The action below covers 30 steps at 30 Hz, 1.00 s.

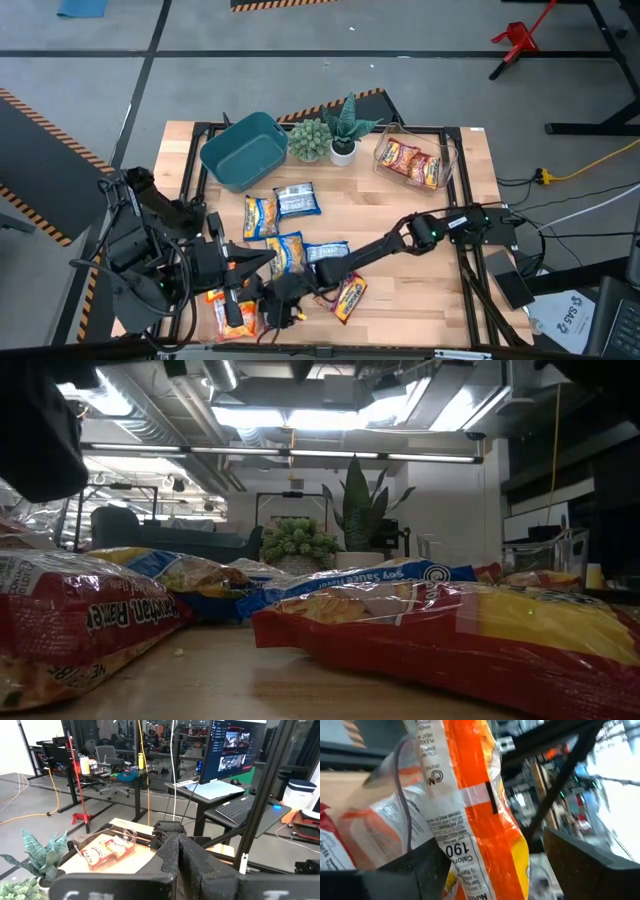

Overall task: Sort Maruchan noodles
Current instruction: Put the orange noodle pack into the bottom transparent bin

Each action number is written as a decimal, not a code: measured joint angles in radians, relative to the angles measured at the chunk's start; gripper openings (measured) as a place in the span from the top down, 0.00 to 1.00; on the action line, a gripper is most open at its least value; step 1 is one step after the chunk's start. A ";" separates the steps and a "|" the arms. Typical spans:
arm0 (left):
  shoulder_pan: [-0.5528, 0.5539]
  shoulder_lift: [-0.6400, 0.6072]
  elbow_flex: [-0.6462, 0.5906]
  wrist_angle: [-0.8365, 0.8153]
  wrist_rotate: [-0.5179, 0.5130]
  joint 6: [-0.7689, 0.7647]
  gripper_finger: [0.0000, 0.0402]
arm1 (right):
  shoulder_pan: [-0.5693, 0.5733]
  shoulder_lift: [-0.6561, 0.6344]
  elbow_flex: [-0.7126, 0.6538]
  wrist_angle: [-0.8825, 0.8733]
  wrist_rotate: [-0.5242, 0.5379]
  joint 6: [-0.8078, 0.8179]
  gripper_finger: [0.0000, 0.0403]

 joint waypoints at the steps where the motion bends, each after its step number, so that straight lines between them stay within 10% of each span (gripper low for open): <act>1: 0.000 0.000 0.000 0.000 0.000 0.000 1.00 | 0.007 0.000 0.000 -0.002 0.043 -0.003 0.27; 12: 0.001 0.000 -0.001 0.000 0.000 0.007 1.00 | 0.018 -0.034 0.000 -0.108 0.204 -0.017 0.26; 30: 0.000 0.000 -0.001 -0.033 -0.001 0.009 1.00 | 0.026 -0.188 -0.002 -0.522 0.078 0.192 0.26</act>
